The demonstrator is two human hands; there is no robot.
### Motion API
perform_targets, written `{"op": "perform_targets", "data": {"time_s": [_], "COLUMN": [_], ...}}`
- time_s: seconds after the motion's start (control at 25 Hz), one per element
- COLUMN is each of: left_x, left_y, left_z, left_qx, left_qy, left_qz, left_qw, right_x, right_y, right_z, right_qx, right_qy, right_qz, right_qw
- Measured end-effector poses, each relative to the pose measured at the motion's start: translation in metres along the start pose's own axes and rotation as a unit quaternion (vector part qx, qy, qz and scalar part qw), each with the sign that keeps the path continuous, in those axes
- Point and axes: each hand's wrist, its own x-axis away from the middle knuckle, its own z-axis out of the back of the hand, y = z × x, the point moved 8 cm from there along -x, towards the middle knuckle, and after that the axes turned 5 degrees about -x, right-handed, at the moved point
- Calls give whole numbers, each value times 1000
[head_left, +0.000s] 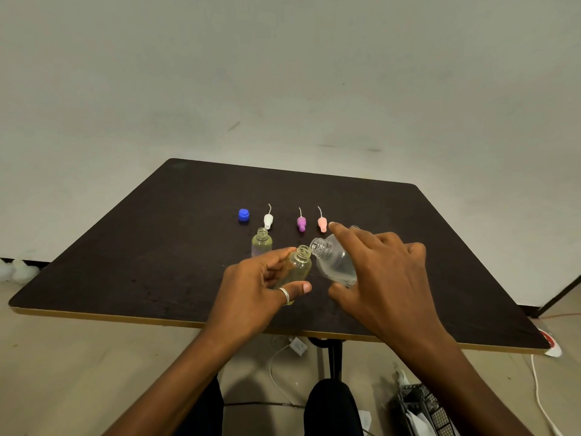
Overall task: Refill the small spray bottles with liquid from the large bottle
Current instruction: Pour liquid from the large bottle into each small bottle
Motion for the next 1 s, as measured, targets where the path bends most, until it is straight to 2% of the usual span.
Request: {"op": "perform_targets", "data": {"time_s": [1.0], "left_x": [-3], "left_y": [-5], "left_z": [-2], "left_qx": [-15], "left_qy": [1], "left_qz": [5], "left_qw": [1000], "right_x": [-2], "right_y": [-5], "right_z": [4], "right_qx": [53], "right_qy": [-6], "right_qz": [10], "right_qw": [999]}}
